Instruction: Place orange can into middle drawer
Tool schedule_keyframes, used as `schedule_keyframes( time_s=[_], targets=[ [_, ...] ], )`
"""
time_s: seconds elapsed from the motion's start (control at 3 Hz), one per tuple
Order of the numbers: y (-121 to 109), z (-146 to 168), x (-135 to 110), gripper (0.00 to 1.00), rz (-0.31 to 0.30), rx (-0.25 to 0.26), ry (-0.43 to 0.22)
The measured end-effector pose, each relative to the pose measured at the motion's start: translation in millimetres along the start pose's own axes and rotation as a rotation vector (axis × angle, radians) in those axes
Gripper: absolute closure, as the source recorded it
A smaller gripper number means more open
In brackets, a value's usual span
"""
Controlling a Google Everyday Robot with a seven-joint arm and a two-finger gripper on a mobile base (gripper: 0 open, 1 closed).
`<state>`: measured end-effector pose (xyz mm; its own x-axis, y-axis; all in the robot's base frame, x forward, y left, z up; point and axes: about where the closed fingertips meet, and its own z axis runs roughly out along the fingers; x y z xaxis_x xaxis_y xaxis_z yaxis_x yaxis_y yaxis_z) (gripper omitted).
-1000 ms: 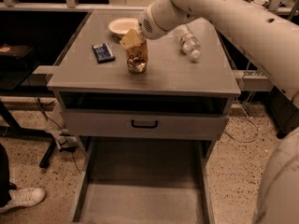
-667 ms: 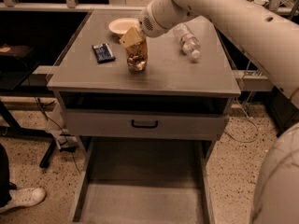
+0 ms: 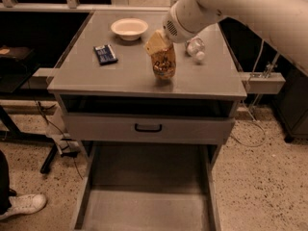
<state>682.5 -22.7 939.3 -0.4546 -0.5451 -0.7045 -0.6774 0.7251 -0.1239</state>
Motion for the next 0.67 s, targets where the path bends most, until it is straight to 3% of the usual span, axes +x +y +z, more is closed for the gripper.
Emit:
schedule_keyframes(
  time_s=[0.67],
  targets=[
    [23,-70,79,1.0,0.14,0.072,0.108]
  ],
)
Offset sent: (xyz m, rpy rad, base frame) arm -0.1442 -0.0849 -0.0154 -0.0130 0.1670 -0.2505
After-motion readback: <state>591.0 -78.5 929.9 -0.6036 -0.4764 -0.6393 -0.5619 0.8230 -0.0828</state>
